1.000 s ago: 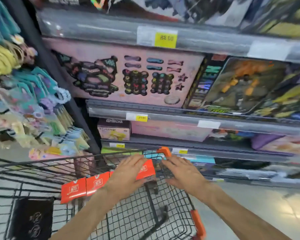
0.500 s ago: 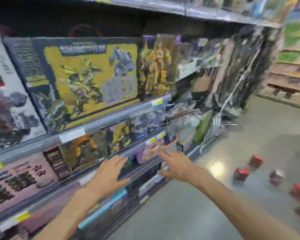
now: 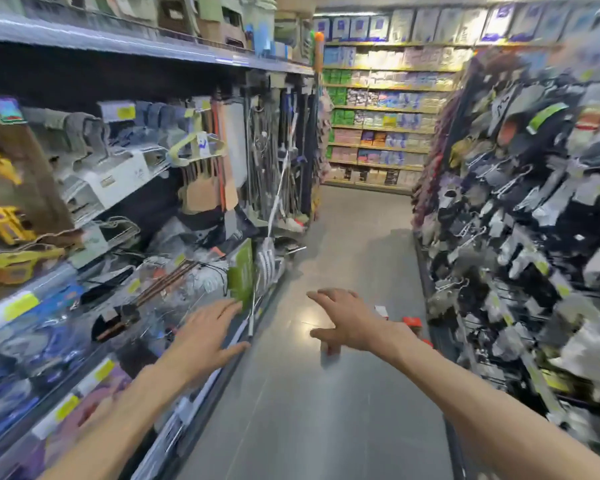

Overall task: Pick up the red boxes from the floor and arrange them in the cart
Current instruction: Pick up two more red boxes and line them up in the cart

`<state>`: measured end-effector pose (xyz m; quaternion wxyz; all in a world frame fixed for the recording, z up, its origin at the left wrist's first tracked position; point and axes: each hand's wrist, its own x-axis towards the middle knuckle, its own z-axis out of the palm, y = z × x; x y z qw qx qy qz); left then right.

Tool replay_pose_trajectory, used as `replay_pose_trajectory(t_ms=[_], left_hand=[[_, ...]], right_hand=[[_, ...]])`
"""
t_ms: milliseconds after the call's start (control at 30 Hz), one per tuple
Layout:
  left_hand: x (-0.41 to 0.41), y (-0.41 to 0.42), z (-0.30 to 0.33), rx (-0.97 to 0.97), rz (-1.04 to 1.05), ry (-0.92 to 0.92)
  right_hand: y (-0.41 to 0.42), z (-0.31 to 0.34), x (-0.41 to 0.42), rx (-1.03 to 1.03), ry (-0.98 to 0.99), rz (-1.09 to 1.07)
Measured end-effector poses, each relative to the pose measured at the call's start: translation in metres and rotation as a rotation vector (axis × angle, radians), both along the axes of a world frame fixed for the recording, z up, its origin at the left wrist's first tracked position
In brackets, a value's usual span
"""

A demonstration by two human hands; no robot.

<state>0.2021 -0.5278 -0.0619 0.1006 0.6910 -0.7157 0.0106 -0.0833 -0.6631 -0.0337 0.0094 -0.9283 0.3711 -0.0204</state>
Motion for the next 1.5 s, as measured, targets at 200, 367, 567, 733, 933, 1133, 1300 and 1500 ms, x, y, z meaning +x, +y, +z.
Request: replay_pose_trajectory(t_ms=[200,367,567,733,933,1133,1300,1500], left_hand=[[-0.03,-0.155,0.0,-0.027,-0.148,-0.011],[-0.026,-0.291,-0.007,-0.053,-0.249,-0.001],[-0.015,-0.456,-0.011,0.0,-0.339,-0.021],[-0.021,-0.576,-0.023,0.029,-0.413,-0.025],[-0.036,-0.705,-0.064,0.087,-0.384,-0.05],[-0.046,-0.826,-0.121,0.178,-0.268,-0.029],[-0.043,-0.907,-0.171,0.277,-0.163,0.052],[-0.025,-0.963,-0.254,0.374,-0.055,0.172]], right_hand=[[-0.12,0.016,-0.05,-0.002,-0.01,-0.172],[-0.227,0.02,-0.067,-0.075,0.016,-0.281],[-0.338,0.022,-0.068,-0.087,-0.009,-0.397],[-0.425,0.013,-0.076,-0.058,-0.01,-0.469],[-0.553,-0.017,-0.092,-0.009,-0.016,-0.506],[-0.717,-0.065,-0.092,0.049,0.007,-0.419],[-0.845,-0.108,-0.071,0.138,0.071,-0.289],[-0.96,-0.184,-0.027,0.264,0.086,-0.18]])
